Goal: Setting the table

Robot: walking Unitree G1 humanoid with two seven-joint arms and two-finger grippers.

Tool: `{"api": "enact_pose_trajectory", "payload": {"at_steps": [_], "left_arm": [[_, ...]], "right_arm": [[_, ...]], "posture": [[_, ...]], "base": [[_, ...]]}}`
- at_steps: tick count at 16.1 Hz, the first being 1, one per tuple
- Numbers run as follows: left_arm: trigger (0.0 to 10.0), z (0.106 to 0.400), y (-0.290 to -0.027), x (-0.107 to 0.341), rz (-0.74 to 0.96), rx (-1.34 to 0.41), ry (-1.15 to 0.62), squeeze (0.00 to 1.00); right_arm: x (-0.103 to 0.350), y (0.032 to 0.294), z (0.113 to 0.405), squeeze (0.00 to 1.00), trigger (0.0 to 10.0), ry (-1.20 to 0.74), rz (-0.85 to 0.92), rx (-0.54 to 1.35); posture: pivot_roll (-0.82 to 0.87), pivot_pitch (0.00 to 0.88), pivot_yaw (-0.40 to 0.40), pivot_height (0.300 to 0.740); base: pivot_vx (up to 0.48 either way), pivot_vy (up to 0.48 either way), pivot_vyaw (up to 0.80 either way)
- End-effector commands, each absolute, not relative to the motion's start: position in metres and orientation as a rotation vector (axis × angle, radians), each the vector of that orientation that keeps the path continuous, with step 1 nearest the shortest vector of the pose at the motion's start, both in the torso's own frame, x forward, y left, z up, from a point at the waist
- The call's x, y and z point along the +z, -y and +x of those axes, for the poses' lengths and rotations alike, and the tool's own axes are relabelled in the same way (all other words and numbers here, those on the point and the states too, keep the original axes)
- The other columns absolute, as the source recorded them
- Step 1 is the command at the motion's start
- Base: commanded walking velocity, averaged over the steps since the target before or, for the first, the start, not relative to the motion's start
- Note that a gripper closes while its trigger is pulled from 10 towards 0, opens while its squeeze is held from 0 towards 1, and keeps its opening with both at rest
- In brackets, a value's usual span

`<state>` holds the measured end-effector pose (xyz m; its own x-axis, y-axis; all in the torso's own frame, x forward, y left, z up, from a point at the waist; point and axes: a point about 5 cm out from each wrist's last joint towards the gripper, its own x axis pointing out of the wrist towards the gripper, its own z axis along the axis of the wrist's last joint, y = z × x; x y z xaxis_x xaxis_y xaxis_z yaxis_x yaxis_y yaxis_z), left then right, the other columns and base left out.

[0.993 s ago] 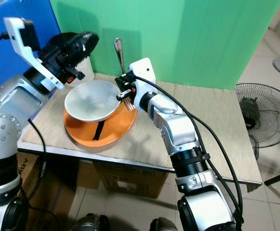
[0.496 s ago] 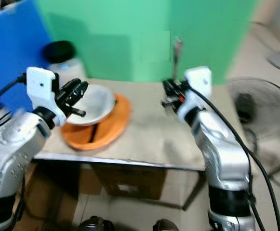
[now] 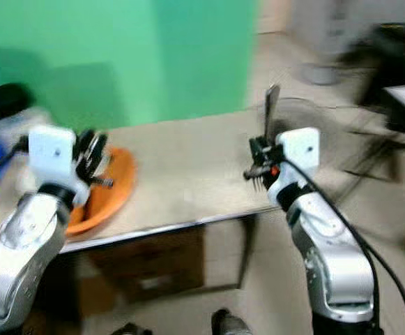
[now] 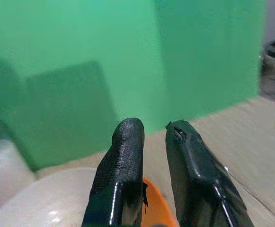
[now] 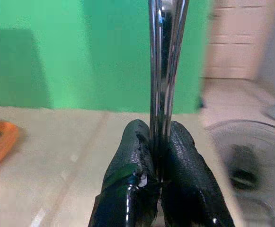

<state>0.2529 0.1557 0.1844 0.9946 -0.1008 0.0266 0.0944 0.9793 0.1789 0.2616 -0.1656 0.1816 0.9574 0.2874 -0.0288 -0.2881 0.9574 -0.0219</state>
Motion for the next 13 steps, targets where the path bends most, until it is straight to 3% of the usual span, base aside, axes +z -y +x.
{"api": "enact_pose_trajectory", "payload": {"at_steps": [1,5,13], "left_arm": [[10.0,0.249,-0.156,0.186,0.184,-0.077,0.053,0.0],[10.0,0.235,-0.17,0.173,0.176,0.049,0.002,0.0],[10.0,0.215,-0.165,0.146,0.091,0.095,-0.054,0.0]], "right_arm": [[0.183,0.165,0.26,0.0,10.0,-0.019,-0.037,0.286],[0.174,0.165,0.256,0.0,10.0,-0.066,0.0,0.267],[0.137,0.183,0.249,0.0,10.0,-0.207,-0.039,0.122]], "posture": [[-0.06,0.0,0.055,0.74],[-0.06,0.014,0.042,0.74],[-0.08,0.054,0.019,0.74]], "base": [[0.0,0.0,-0.8],[0.0,0.0,-0.8],[0.0,0.0,-0.8]]}}
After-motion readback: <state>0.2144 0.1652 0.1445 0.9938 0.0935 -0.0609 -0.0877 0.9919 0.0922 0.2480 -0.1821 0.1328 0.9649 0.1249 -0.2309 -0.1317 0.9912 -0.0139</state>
